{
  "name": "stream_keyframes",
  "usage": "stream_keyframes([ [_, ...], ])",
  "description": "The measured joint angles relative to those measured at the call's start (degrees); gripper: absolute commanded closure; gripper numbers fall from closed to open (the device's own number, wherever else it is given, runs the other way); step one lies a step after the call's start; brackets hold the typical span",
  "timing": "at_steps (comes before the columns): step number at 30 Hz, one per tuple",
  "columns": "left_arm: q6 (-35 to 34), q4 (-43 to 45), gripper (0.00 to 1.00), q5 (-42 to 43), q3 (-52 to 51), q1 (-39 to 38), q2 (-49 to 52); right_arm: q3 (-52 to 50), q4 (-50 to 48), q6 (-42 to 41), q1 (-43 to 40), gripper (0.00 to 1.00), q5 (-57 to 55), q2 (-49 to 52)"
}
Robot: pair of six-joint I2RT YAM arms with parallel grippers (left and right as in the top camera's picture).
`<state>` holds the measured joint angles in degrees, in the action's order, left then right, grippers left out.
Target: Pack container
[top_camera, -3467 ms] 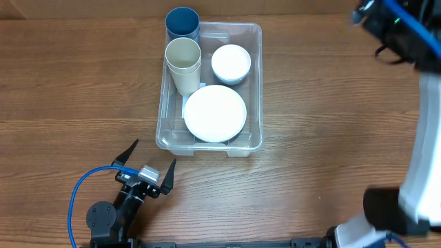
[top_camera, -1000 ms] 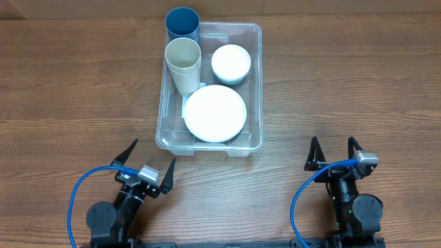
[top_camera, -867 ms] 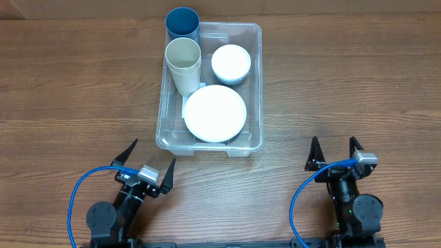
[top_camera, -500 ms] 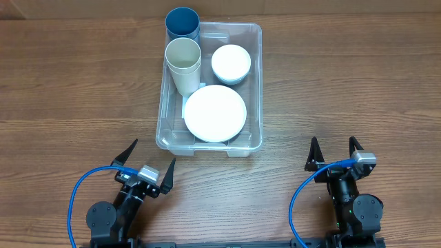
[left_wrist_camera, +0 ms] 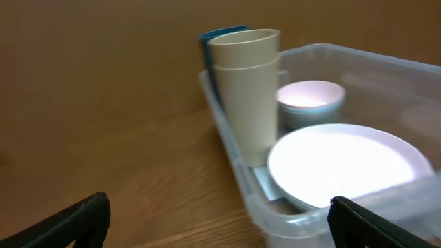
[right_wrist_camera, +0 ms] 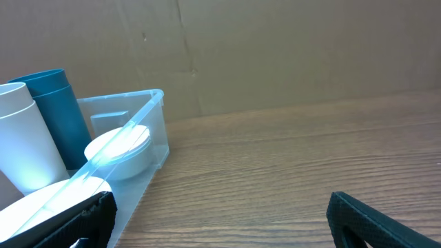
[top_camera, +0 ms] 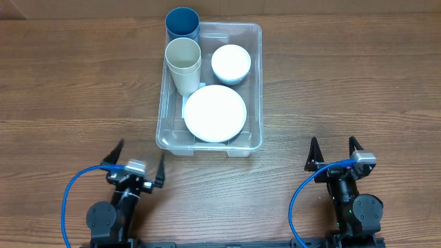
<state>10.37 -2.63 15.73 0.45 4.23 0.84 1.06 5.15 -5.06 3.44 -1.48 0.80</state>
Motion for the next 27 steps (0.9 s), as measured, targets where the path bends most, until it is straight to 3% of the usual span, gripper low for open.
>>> stream_keyframes([
  [3, -3.26, -0.2, 0.0, -9.6, 0.0, 0.0, 0.0, 0.0, 0.0, -0.02, -0.02, 0.0, 0.0, 0.0],
  [7, -5.66, -0.2, 0.0, -16.2, 0.0, 0.0, 0.02, 0.0, 0.0, 0.0, -0.02, 0.0, 0.02, 0.0],
  [11, -15.96, -0.2, 0.0, -25.51, 0.0, 0.0, 0.02, 0.0, 0.0, -0.02, -0.02, 0.0, -0.02, 0.0],
  [14, -19.02, -0.22, 0.0, -28.76, 0.0, 0.0, 0.02, 0.0, 0.0, 0.07, -0.02, 0.0, 0.0, 0.0],
  [20, -19.54, -0.24, 0.0, -29.83, 0.0, 0.0, 0.0, 0.0, 0.0, 0.2, -0.02, 0.0, 0.0, 0.0],
  [24, -11.58, -0.98, 0.0, -25.16, 0.0, 0.0, 0.0, 0.0, 0.0, 0.17, -0.02, 0.0, 0.0, 0.0],
  [27, -9.75, -1.03, 0.0, -24.15, 0.0, 0.0, 0.02, 0.0, -0.02, 0.17, -0.02, 0.0, 0.0, 0.0],
])
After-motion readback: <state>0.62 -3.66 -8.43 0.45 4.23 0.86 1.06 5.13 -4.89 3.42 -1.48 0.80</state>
